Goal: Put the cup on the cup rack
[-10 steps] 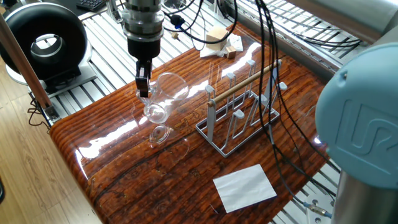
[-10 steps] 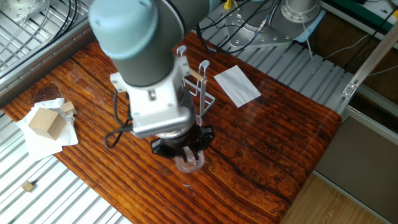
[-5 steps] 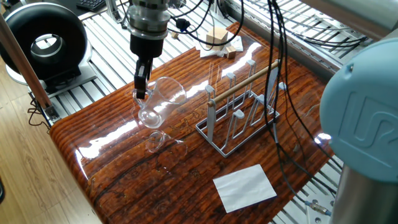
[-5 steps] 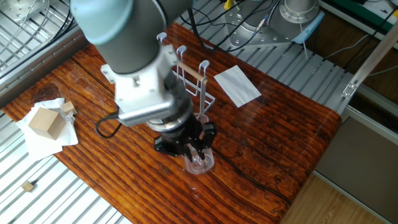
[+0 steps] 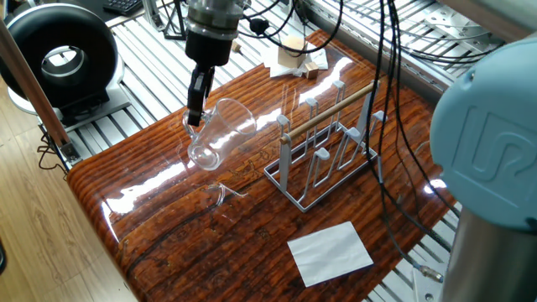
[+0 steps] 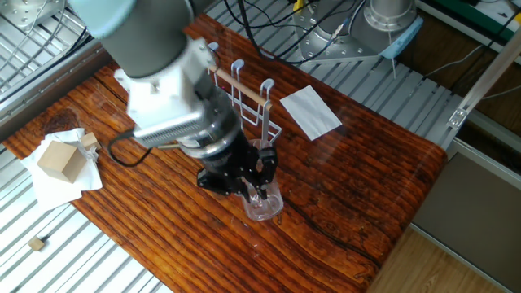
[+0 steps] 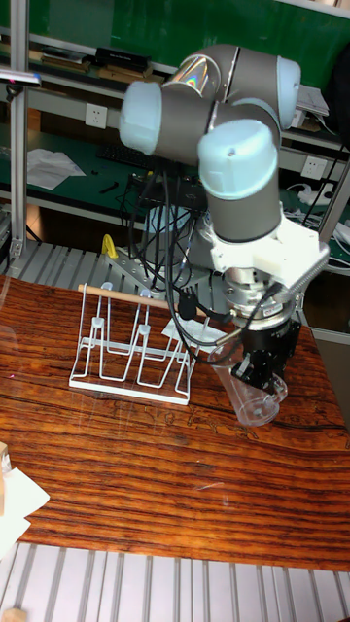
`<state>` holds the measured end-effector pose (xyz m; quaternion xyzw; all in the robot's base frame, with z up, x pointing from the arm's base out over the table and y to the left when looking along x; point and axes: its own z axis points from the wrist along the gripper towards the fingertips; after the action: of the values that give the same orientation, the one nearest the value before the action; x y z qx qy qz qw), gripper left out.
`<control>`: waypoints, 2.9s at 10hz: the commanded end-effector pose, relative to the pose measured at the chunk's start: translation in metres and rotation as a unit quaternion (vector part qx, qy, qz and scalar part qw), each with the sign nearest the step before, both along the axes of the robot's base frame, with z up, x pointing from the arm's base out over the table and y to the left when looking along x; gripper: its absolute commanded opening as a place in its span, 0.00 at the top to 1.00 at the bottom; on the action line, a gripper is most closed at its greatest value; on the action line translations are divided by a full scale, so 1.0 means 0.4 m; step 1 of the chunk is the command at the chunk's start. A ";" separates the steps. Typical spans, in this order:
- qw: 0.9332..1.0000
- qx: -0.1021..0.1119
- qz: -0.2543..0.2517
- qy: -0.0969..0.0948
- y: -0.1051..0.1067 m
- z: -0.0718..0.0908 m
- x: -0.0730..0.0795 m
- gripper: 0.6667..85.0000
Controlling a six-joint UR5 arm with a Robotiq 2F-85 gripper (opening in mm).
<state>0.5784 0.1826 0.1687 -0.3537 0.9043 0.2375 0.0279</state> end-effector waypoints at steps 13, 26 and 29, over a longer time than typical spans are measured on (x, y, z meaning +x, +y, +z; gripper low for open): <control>0.990 0.123 -0.032 0.056 -0.032 0.120 -0.058 1.00; 1.000 -0.011 -0.001 0.013 -0.130 0.002 0.017 1.00; 0.998 -0.064 0.006 0.001 -0.147 -0.027 0.067 1.00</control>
<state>0.5875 0.1288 0.1648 -0.3535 0.9089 0.2212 0.0046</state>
